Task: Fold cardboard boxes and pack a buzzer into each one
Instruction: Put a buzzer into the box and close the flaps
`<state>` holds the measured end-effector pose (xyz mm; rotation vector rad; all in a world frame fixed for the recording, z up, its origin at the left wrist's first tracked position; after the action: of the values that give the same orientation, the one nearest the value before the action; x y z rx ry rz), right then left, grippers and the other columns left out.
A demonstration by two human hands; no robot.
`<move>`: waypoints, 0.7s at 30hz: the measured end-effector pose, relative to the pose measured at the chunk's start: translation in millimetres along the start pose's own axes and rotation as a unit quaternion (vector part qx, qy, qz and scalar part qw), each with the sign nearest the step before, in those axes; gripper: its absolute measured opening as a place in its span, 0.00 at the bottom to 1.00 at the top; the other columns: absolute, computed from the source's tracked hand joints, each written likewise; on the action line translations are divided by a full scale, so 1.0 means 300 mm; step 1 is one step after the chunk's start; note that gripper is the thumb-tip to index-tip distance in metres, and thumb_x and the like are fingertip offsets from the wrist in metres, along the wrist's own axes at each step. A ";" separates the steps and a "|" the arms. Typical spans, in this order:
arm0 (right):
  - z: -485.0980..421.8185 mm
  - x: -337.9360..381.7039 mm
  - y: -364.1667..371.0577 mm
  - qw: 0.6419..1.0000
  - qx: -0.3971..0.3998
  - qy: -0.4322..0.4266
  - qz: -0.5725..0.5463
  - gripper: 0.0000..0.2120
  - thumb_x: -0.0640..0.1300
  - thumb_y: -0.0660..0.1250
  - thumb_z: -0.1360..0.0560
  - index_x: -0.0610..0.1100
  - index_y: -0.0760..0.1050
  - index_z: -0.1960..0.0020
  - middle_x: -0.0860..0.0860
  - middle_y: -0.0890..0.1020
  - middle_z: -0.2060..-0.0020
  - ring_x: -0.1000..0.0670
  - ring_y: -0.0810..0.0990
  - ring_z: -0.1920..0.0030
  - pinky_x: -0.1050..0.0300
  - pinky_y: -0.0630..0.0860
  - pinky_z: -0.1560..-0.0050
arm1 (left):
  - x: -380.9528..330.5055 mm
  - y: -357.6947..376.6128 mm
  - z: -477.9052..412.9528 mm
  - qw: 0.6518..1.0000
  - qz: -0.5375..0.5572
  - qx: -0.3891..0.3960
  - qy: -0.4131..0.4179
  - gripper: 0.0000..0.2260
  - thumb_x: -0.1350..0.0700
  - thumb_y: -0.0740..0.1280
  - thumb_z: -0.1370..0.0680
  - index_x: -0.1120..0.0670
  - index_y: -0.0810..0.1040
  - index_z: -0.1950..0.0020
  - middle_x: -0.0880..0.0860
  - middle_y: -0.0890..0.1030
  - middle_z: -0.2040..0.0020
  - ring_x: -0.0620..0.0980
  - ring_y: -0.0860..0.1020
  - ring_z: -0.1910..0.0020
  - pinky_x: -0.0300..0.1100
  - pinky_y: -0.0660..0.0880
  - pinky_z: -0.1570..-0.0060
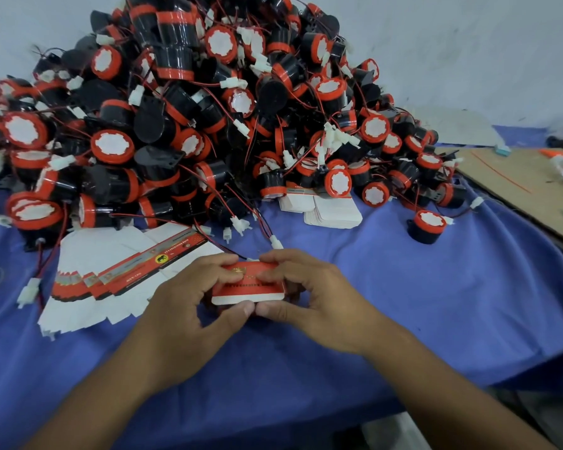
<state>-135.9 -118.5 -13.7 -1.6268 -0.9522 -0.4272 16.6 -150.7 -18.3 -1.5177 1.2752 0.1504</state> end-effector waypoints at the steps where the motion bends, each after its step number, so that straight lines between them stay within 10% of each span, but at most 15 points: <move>1: 0.002 0.000 0.003 1.000 0.007 0.002 -0.001 0.18 0.51 0.73 0.23 0.44 0.81 0.37 0.54 0.76 0.34 0.59 0.76 0.37 0.65 0.75 0.41 | 0.004 0.003 0.003 1.000 0.001 0.004 -0.003 0.18 0.36 0.65 0.28 0.41 0.79 0.41 0.35 0.75 0.35 0.32 0.72 0.36 0.24 0.66 0.42; 6: 0.004 -0.010 0.011 0.999 0.018 0.022 -0.018 0.17 0.48 0.73 0.23 0.46 0.77 0.35 0.55 0.76 0.37 0.52 0.78 0.43 0.53 0.79 0.46 | 0.012 0.009 0.001 0.999 0.035 0.001 -0.009 0.20 0.35 0.65 0.28 0.42 0.78 0.40 0.35 0.75 0.36 0.37 0.74 0.36 0.40 0.74 0.41; 15: -0.010 0.010 -0.021 0.999 -0.032 0.006 0.009 0.15 0.47 0.74 0.23 0.48 0.82 0.37 0.65 0.79 0.43 0.67 0.73 0.38 0.56 0.69 0.32 | -0.007 -0.006 -0.021 0.999 0.022 -0.010 0.022 0.15 0.47 0.69 0.25 0.33 0.77 0.40 0.33 0.77 0.40 0.33 0.75 0.39 0.23 0.66 0.41; 21: -0.006 -0.010 0.006 1.000 0.006 0.000 0.004 0.17 0.44 0.68 0.19 0.45 0.78 0.31 0.52 0.77 0.34 0.56 0.74 0.33 0.55 0.73 0.32 | 0.005 0.005 -0.012 1.000 0.005 -0.001 0.018 0.15 0.47 0.67 0.23 0.41 0.81 0.37 0.34 0.77 0.38 0.30 0.72 0.37 0.22 0.64 0.40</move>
<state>-136.0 -121.2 -16.5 -1.6188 -0.9462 -0.4154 14.0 -154.1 -18.8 -1.5227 1.3112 0.1309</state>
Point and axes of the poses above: each hand's wrist, its own z-axis away from the middle knuckle, its own y-axis out of the palm, x = y × z, the point moved 10 cm from there along -z, towards the middle knuckle
